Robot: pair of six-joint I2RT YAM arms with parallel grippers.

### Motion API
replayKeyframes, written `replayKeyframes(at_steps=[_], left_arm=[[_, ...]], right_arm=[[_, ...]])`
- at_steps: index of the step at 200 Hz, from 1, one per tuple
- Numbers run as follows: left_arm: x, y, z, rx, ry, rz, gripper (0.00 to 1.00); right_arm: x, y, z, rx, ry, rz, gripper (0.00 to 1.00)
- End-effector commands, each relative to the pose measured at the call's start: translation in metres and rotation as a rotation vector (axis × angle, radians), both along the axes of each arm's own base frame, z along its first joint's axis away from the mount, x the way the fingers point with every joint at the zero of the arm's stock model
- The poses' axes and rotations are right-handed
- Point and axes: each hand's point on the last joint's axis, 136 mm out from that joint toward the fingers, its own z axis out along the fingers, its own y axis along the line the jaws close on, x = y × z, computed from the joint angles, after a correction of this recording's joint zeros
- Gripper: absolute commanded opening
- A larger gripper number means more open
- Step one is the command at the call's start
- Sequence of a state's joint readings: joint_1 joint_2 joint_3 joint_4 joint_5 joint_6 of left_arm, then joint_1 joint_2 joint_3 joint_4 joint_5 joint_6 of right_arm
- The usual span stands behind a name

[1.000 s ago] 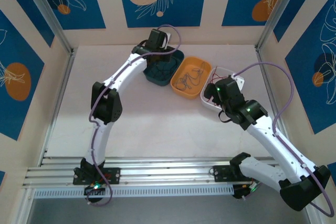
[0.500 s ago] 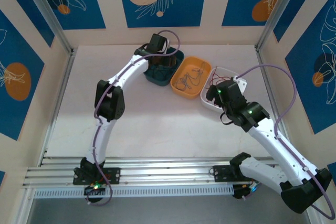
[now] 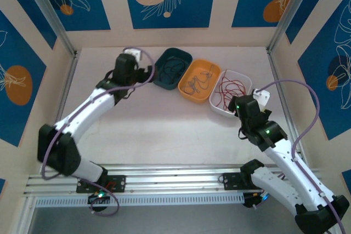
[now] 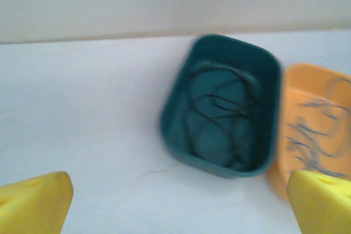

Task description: Untangle the cables

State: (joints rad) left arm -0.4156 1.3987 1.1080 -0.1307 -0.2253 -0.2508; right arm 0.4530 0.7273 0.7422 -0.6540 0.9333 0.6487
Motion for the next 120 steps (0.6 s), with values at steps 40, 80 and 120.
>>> replayKeyframes(at_steps=[40, 80, 120], left_arm=[[-0.048, 0.117, -0.061, 0.116, -0.115, 0.309, 1.00], [-0.057, 0.139, -0.083, 0.216, -0.197, 0.312, 1.00], [-0.056, 0.138, -0.105, 0.240, -0.250, 0.228, 1.00]], right_arm=[[0.011, -0.023, -0.029, -0.103, -0.017, -0.003, 0.99], [0.024, -0.027, -0.057, -0.107, -0.058, 0.060, 0.99], [0.049, -0.021, -0.062, -0.043, -0.234, 0.128, 0.99]])
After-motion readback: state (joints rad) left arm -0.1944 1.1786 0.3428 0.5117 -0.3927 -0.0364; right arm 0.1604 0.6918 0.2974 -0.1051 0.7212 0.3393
